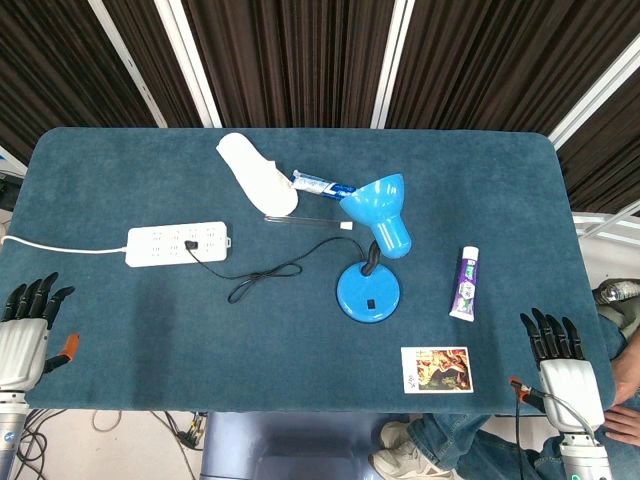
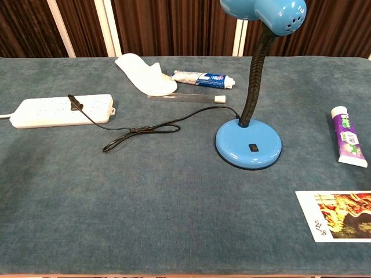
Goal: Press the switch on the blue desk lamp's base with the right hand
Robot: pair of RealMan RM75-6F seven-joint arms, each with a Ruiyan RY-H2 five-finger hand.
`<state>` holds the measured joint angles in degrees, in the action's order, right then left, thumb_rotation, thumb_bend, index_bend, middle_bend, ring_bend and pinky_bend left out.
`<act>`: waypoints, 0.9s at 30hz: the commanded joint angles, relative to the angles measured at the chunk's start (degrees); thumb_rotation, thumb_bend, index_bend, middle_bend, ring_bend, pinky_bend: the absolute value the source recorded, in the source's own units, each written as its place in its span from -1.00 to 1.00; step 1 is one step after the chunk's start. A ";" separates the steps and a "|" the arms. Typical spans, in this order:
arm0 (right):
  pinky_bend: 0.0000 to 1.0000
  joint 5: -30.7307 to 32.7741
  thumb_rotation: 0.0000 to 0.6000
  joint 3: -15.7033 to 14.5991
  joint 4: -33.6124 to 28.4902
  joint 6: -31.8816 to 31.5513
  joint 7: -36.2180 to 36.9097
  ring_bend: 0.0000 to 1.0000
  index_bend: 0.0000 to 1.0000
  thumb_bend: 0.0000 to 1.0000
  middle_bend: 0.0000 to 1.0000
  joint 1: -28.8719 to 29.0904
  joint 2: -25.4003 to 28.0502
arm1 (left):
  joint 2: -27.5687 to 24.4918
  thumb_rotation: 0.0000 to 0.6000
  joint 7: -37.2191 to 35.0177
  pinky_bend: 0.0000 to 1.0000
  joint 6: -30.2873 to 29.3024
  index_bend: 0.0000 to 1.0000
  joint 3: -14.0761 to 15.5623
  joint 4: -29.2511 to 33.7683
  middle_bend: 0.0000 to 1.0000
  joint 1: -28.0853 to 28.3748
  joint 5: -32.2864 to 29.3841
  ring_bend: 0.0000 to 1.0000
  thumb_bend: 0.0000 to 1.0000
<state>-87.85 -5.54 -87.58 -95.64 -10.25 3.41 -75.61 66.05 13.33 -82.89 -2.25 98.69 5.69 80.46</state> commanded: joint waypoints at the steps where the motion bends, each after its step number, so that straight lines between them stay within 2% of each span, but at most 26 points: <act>1: -1.00 -0.13 1.00 0.31 -0.07 0.55 -0.10 -0.86 -0.93 -0.56 -0.88 -0.18 0.05 | 0.04 1.00 -0.07 -1.00 -0.18 -0.68 0.00 -0.05 -1.00 -0.07 0.15 -1.00 -0.25; 16: -1.00 -0.60 1.00 1.82 -0.91 1.68 0.71 -0.86 -0.95 -0.56 -0.88 -1.19 0.36 | 0.16 1.00 -0.11 -1.00 -0.31 -0.68 -0.18 -0.36 -1.00 -0.07 0.12 -1.00 -0.25; 20: -0.99 -0.97 1.00 1.91 -1.15 2.21 1.35 -0.78 -0.97 -0.56 -0.88 -1.32 0.48 | 0.19 1.00 -0.22 -1.00 -0.40 -0.68 -0.29 -0.36 -1.00 -0.11 0.03 -1.00 -0.25; 22: -0.92 -1.39 1.00 2.03 -1.32 2.10 1.62 -0.67 -0.98 -0.56 -0.88 -1.45 0.42 | 0.18 1.00 -0.17 -1.00 -0.31 -0.68 -0.33 -0.33 -1.00 -0.09 -0.13 -1.00 -0.25; 27: -0.58 -1.92 1.00 2.02 -2.08 2.95 2.07 -0.46 -1.00 -0.56 -0.83 -1.46 0.17 | 0.18 1.00 -0.14 -1.00 -0.13 -0.68 -0.51 -0.05 -1.00 -0.01 -0.52 -1.00 -0.25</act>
<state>-89.74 -3.46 -89.39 -93.10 -8.35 1.89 -75.42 66.23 13.19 -83.02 -2.75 98.63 5.67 79.93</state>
